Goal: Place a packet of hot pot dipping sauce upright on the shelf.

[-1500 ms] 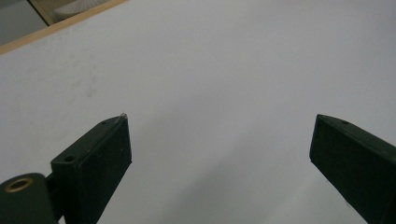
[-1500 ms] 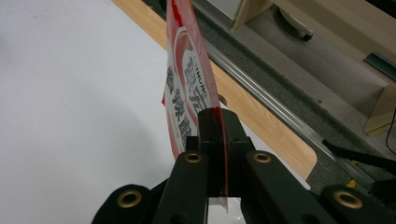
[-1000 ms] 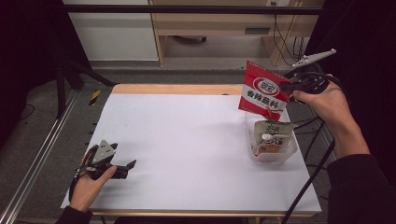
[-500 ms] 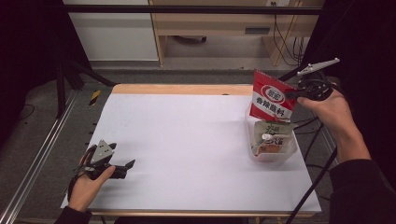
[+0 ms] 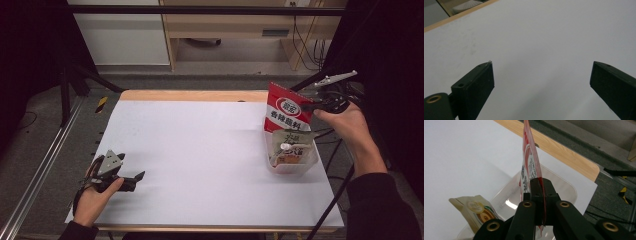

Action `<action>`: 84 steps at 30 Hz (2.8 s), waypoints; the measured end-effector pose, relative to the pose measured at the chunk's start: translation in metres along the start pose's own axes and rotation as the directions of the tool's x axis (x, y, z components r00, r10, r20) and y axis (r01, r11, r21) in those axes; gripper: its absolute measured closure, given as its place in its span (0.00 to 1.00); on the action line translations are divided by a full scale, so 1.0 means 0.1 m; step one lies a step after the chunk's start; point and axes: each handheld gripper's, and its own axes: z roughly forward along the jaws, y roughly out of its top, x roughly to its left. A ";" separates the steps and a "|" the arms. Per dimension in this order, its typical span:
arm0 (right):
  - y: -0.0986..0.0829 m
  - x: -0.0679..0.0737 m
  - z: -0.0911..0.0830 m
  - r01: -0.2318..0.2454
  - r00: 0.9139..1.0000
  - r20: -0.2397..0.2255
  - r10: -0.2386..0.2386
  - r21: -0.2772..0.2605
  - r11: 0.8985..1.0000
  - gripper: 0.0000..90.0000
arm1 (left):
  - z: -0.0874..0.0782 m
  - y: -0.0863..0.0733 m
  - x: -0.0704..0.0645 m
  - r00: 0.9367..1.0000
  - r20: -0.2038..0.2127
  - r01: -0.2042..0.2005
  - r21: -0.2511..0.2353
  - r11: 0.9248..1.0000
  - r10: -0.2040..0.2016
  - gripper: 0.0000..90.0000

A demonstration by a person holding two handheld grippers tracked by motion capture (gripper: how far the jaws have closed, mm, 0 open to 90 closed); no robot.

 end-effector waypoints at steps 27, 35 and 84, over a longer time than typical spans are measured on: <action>-0.05 0.07 -0.20 0.010 0.985 0.174 0.016 -0.150 0.989 0.25 | -0.02 0.00 0.00 1.000 -0.001 -0.001 0.001 1.000 0.001 0.06; 0.10 0.38 -0.34 0.061 0.986 0.163 -0.027 -0.206 0.977 0.13 | -0.02 0.01 -0.01 1.000 0.001 -0.004 -0.005 1.000 0.004 0.06; -0.36 2.31 0.26 0.060 0.990 -0.101 -0.094 -0.304 0.951 0.06 | -0.02 -0.02 0.01 1.000 0.000 0.005 0.004 1.000 -0.005 0.05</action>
